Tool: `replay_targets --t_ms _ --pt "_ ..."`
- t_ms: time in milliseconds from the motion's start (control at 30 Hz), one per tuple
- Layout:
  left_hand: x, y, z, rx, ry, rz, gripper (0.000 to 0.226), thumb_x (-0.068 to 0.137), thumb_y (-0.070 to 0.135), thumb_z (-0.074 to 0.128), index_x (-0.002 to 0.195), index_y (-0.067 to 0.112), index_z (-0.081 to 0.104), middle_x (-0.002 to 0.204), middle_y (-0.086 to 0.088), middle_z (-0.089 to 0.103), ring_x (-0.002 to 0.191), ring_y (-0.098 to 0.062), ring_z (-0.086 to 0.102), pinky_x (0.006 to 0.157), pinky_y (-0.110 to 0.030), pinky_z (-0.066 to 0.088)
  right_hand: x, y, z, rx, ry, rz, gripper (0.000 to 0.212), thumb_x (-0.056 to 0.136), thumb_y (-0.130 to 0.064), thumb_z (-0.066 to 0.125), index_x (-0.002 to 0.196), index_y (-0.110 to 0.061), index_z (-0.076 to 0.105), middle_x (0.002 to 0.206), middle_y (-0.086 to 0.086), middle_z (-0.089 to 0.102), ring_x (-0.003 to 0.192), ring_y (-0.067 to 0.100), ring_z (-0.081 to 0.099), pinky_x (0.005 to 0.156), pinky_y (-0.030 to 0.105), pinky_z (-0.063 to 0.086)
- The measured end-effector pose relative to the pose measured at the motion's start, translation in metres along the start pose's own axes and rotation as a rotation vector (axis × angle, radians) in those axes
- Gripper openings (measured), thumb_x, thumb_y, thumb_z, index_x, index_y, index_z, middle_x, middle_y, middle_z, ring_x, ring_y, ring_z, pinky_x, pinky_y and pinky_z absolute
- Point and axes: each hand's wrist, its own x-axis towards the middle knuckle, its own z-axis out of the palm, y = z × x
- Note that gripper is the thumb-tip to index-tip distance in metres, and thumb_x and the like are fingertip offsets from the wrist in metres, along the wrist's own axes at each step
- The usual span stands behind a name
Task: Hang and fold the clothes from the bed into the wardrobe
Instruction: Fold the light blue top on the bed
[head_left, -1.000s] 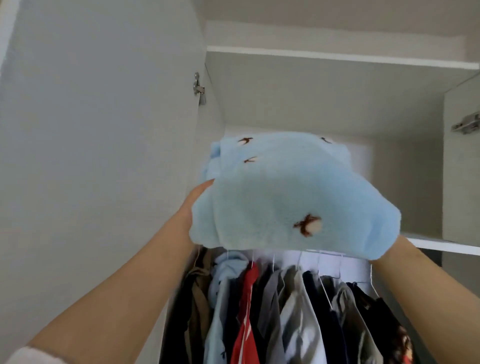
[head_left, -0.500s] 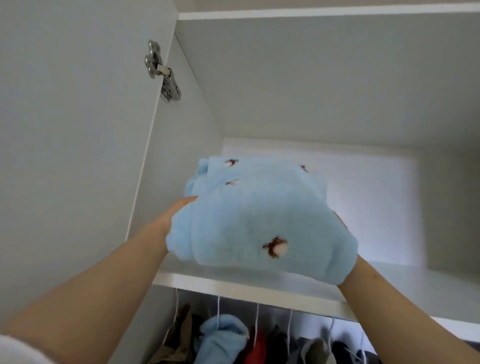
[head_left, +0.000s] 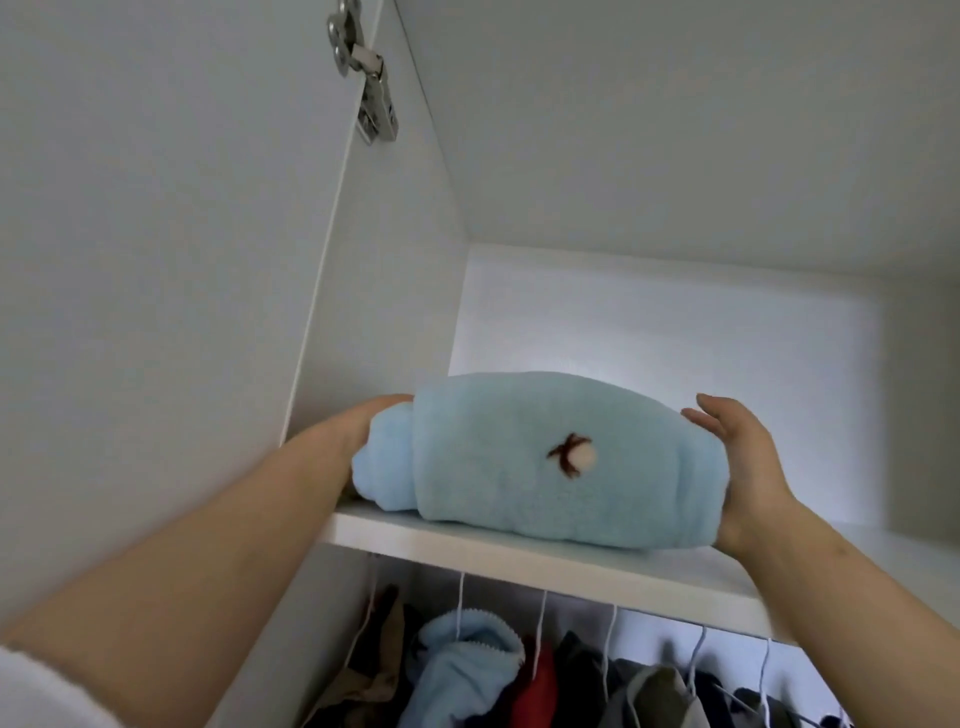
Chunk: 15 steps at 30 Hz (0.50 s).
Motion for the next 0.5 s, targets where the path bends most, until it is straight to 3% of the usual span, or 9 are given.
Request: replay_targets --t_ms 67,100,167,200,267,333,400,500 --pt "0.001 0.014 0.000 -0.004 0.126 -0.065 0.033 0.098 0.018 0.035 0.117 0.006 0.060 0.133 -0.014 0.052 0.105 -0.024 0.055 0.087 -0.026 0.036 -0.005 0.000 0.005 -0.080 -0.082 -0.071 0.025 0.078 -0.042 0.058 0.065 -0.024 0.071 0.063 0.001 0.069 0.053 0.020 0.066 0.052 0.028 0.049" --pt "0.000 0.026 0.003 0.069 0.063 -0.063 0.029 0.098 0.017 0.037 0.106 0.002 0.061 0.124 -0.019 0.058 0.100 -0.024 0.058 0.089 -0.029 0.038 -0.007 0.002 0.004 -0.136 -0.141 -0.088 0.016 0.071 -0.039 0.065 0.076 -0.026 0.072 0.073 0.002 0.071 0.062 0.019 0.069 0.053 0.029 0.052" --pt "-0.006 0.054 0.002 0.173 -0.010 -0.011 0.023 0.095 0.019 0.048 0.096 -0.003 0.056 0.099 -0.021 0.066 0.075 -0.022 0.062 0.074 -0.029 0.043 -0.009 0.006 0.004 -0.308 -0.208 -0.098 0.038 0.061 -0.036 0.073 0.098 -0.031 0.067 0.095 0.000 0.072 0.082 0.018 0.071 0.064 0.033 0.054" --pt "-0.002 0.063 -0.003 0.268 0.028 0.113 0.026 0.092 0.023 0.054 0.105 -0.001 0.056 0.103 -0.017 0.064 0.081 -0.022 0.062 0.074 -0.029 0.043 -0.007 0.009 0.004 -0.364 -0.217 -0.103 0.043 0.063 -0.036 0.074 0.105 -0.033 0.064 0.101 -0.001 0.071 0.089 0.018 0.070 0.069 0.035 0.054" --pt "-0.010 0.076 0.001 0.617 0.153 0.455 0.039 0.088 0.034 0.058 0.121 0.013 0.056 0.123 -0.008 0.058 0.108 -0.025 0.056 0.087 -0.028 0.039 -0.003 0.012 0.004 -0.412 -0.199 -0.115 0.041 0.071 -0.039 0.068 0.110 -0.033 0.059 0.106 -0.002 0.070 0.093 0.018 0.069 0.071 0.033 0.053" --pt "-0.028 0.075 0.021 0.807 0.069 0.780 0.039 0.087 0.047 0.054 0.120 0.027 0.057 0.127 0.003 0.057 0.114 -0.020 0.053 0.092 -0.028 0.036 -0.002 0.013 0.006 -0.426 -0.160 -0.129 0.031 0.078 -0.037 0.063 0.108 -0.034 0.058 0.106 -0.003 0.070 0.092 0.015 0.069 0.069 0.029 0.053" --pt "-0.040 0.060 0.041 1.021 -0.112 0.881 0.048 0.087 0.059 0.043 0.128 0.034 0.048 0.137 0.009 0.048 0.126 -0.014 0.043 0.105 -0.036 0.027 -0.002 0.017 0.011 -0.482 -0.180 -0.132 0.029 0.080 -0.040 0.060 0.108 -0.036 0.056 0.108 -0.006 0.068 0.093 0.009 0.067 0.069 0.023 0.052" --pt "-0.038 0.031 0.050 1.432 -0.260 0.787 0.056 0.091 0.062 0.025 0.140 0.037 0.031 0.145 0.008 0.038 0.133 -0.017 0.032 0.109 -0.047 0.012 -0.007 0.024 0.020 -0.596 -0.267 -0.132 0.041 0.082 -0.041 0.056 0.121 -0.035 0.049 0.119 -0.010 0.061 0.104 0.004 0.061 0.081 0.018 0.049"
